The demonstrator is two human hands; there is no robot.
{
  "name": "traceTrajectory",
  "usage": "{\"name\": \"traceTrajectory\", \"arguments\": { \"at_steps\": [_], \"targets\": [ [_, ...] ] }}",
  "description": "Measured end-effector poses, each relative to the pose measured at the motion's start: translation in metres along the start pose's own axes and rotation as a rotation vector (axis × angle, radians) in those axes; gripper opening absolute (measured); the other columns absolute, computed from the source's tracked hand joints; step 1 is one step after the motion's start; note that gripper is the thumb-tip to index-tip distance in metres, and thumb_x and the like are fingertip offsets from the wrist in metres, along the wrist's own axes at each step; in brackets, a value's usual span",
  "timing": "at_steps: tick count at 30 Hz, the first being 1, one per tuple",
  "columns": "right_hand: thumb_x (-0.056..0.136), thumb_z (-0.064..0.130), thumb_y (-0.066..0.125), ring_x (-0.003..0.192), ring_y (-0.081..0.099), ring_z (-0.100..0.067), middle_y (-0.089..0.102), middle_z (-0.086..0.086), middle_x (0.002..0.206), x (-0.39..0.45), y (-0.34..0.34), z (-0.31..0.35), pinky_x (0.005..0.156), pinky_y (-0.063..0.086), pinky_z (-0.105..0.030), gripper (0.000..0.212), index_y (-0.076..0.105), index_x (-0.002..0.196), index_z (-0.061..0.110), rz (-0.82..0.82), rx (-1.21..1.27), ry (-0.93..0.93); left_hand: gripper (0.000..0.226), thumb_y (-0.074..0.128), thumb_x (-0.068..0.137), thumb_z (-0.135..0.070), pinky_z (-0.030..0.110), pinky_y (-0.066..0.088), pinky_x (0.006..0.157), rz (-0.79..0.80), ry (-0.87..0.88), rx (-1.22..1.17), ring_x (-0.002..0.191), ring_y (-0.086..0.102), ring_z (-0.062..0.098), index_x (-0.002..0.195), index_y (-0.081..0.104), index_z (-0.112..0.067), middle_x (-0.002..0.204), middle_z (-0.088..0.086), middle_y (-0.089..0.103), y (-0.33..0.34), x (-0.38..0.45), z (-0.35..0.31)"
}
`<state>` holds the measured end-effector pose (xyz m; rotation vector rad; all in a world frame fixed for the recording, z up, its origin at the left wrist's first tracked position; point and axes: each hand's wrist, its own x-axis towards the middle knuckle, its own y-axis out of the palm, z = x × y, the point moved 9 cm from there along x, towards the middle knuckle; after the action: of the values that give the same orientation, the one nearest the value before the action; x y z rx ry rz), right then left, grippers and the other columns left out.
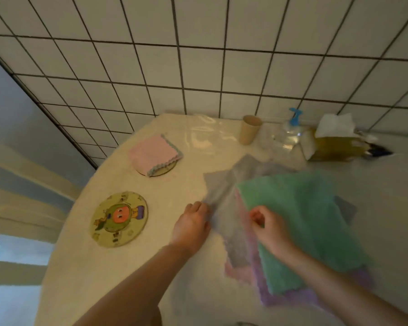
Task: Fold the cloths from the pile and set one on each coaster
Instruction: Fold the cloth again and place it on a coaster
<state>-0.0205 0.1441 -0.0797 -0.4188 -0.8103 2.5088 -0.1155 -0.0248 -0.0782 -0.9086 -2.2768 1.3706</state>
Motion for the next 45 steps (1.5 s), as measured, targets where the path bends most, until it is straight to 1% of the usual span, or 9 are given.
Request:
{"name": "traceTrajectory", "arguments": {
  "at_steps": [6, 11, 14, 24, 27, 31, 38, 42, 45],
  "targets": [
    [0.075, 0.002, 0.065, 0.082, 0.062, -0.02, 0.062, 0.002, 0.089, -0.064, -0.06, -0.08, 0.074, 0.05, -0.034, 0.022, 0.063, 0.089, 0.019, 0.069, -0.36, -0.159, 0.033, 0.045, 0.068, -0.025, 0.027, 0.053, 0.059, 0.103, 0.289, 0.092, 0.079, 0.061, 0.023, 0.098, 0.06, -0.019, 0.088, -0.001, 0.061, 0.076, -0.057, -0.119],
    [0.059, 0.022, 0.067, 0.081, 0.059, -0.016, 0.052, 0.006, 0.096, -0.09, -0.086, -0.111, 0.067, 0.045, -0.025, 0.034, 0.057, 0.091, 0.026, 0.128, -0.643, -0.333, 0.029, 0.053, 0.067, -0.037, 0.026, 0.051, 0.062, 0.143, 0.395, 0.225, 0.08, 0.058, 0.017, 0.092, 0.061, -0.024, 0.087, -0.006, 0.058, 0.114, -0.072, -0.169],
    [0.051, 0.025, 0.081, 0.087, 0.059, -0.014, 0.053, 0.007, 0.1, -0.093, -0.091, -0.122, 0.064, 0.052, -0.024, 0.051, 0.056, 0.095, 0.028, 0.185, -0.725, -0.351, 0.039, 0.059, 0.058, -0.046, 0.026, 0.051, 0.062, 0.172, 0.363, 0.281, 0.079, 0.058, 0.019, 0.091, 0.058, -0.025, 0.09, -0.007, 0.059, 0.128, -0.068, -0.176],
    [0.044, 0.02, 0.083, 0.07, 0.057, -0.017, 0.053, 0.007, 0.079, -0.08, -0.089, -0.11, 0.051, 0.046, -0.029, 0.044, 0.057, 0.078, 0.026, 0.156, -0.867, -0.491, 0.033, 0.082, 0.041, -0.024, 0.022, 0.05, 0.047, 0.149, 0.267, 0.383, 0.065, 0.062, 0.016, 0.068, 0.064, -0.025, 0.076, -0.009, 0.06, 0.129, -0.047, -0.172],
    [0.035, 0.012, 0.083, 0.063, 0.058, -0.018, 0.053, 0.004, 0.074, -0.075, -0.096, -0.11, 0.046, 0.045, -0.03, 0.047, 0.058, 0.072, 0.023, 0.104, -0.917, -0.462, 0.024, 0.081, 0.054, -0.024, 0.024, 0.053, 0.047, 0.139, 0.222, 0.261, 0.074, 0.063, 0.016, 0.07, 0.063, -0.024, 0.082, -0.005, 0.058, 0.121, -0.041, -0.161],
    [0.031, 0.007, 0.085, 0.061, 0.059, -0.026, 0.055, -0.003, 0.071, -0.056, -0.113, -0.12, 0.044, 0.045, -0.035, 0.045, 0.059, 0.067, 0.017, 0.046, -0.949, -0.326, 0.01, 0.056, 0.089, -0.014, 0.037, 0.05, 0.079, 0.101, -0.043, -0.114, 0.089, 0.056, 0.019, 0.096, 0.063, -0.011, 0.099, 0.002, 0.056, 0.091, -0.027, -0.135],
    [0.078, -0.005, 0.055, 0.093, 0.063, -0.031, 0.063, -0.006, 0.104, -0.02, -0.164, -0.074, 0.073, 0.052, -0.042, 0.033, 0.062, 0.102, 0.016, -0.09, -0.552, -0.13, 0.028, 0.038, 0.091, 0.012, 0.037, 0.056, 0.07, -0.075, -0.413, -0.852, 0.069, 0.058, 0.017, 0.082, 0.055, -0.01, 0.073, 0.005, 0.055, 0.024, -0.007, -0.103],
    [0.082, -0.003, 0.052, 0.096, 0.062, -0.031, 0.064, -0.01, 0.108, 0.0, -0.179, 0.012, 0.082, 0.05, -0.043, 0.034, 0.063, 0.11, 0.014, -0.204, -0.398, -0.236, 0.025, 0.043, 0.09, 0.009, 0.04, 0.053, 0.072, -0.268, -0.354, -0.868, 0.076, 0.055, 0.022, 0.079, 0.054, -0.01, 0.075, 0.006, 0.054, -0.05, 0.006, -0.082],
    [0.084, -0.007, 0.047, 0.104, 0.058, -0.027, 0.063, -0.012, 0.115, -0.003, -0.181, 0.085, 0.088, 0.043, -0.029, 0.038, 0.062, 0.116, 0.006, -0.238, -0.297, -0.354, 0.026, 0.047, 0.088, 0.0, 0.05, 0.05, 0.085, -0.396, -0.28, -0.723, 0.085, 0.058, 0.029, 0.079, 0.056, -0.023, 0.08, 0.002, 0.059, -0.115, 0.007, -0.059]
  ]
}}
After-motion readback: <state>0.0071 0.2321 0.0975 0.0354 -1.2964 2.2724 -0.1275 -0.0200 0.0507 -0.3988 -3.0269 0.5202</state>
